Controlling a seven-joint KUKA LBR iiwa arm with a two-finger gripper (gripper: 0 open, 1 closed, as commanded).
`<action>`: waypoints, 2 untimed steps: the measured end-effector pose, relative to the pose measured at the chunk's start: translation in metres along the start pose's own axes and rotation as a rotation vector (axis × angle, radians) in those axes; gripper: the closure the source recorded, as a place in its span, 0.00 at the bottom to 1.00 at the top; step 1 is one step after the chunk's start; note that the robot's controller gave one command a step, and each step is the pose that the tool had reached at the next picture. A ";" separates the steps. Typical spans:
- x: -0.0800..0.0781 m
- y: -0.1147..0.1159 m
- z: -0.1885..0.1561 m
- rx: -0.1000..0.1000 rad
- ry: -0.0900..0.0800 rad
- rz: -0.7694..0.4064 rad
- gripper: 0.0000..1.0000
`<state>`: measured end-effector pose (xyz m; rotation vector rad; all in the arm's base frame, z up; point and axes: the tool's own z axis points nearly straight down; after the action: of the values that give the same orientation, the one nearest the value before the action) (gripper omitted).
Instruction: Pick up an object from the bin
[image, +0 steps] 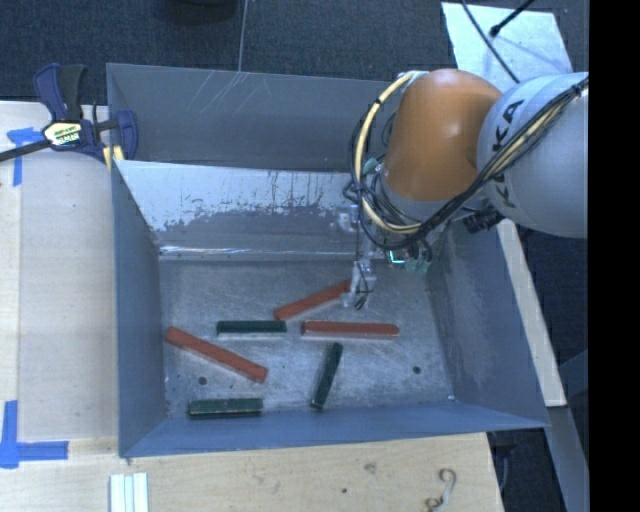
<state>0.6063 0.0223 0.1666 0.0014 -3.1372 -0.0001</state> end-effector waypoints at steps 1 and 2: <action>0.005 0.009 0.100 0.000 0.003 0.112 0.00; 0.022 0.030 0.065 -0.001 -0.006 0.050 0.00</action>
Offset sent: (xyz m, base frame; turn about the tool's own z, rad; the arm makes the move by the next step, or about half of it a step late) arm -0.0043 0.0096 -0.0966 0.1114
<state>0.5844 0.0524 0.1018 -0.0774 -3.1419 -0.0010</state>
